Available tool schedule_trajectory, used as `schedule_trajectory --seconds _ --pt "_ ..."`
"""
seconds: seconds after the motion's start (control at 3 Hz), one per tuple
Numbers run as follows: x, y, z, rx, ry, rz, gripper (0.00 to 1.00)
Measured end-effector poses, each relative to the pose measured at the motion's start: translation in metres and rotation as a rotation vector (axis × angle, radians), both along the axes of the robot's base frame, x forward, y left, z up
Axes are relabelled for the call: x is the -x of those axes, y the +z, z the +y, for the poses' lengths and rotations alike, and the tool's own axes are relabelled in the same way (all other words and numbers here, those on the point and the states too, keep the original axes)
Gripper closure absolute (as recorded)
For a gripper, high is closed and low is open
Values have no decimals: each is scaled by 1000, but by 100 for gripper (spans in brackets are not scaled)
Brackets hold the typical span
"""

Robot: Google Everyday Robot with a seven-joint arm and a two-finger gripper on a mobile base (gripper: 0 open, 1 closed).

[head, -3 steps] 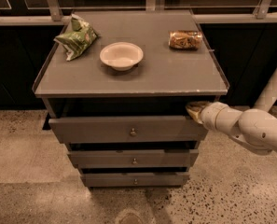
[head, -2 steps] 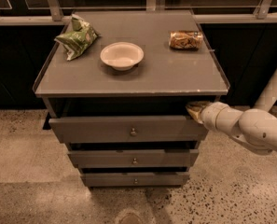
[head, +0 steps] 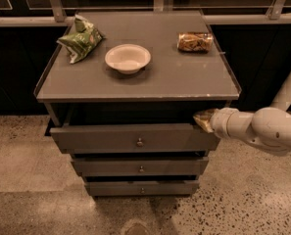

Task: Open top drawer

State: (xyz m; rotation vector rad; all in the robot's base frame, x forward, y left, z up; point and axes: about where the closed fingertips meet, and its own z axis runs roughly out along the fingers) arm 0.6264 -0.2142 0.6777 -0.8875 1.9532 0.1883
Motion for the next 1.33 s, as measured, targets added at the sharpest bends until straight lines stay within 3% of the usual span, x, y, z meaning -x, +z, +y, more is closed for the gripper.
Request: schedule_trajectory --seconds 0.67,1.0,1.33 --pt "15 -3 2 -37 28 66 100" --pt "33 -6 3 -86 39 116 100" --pt "33 -6 3 -86 39 116 100"
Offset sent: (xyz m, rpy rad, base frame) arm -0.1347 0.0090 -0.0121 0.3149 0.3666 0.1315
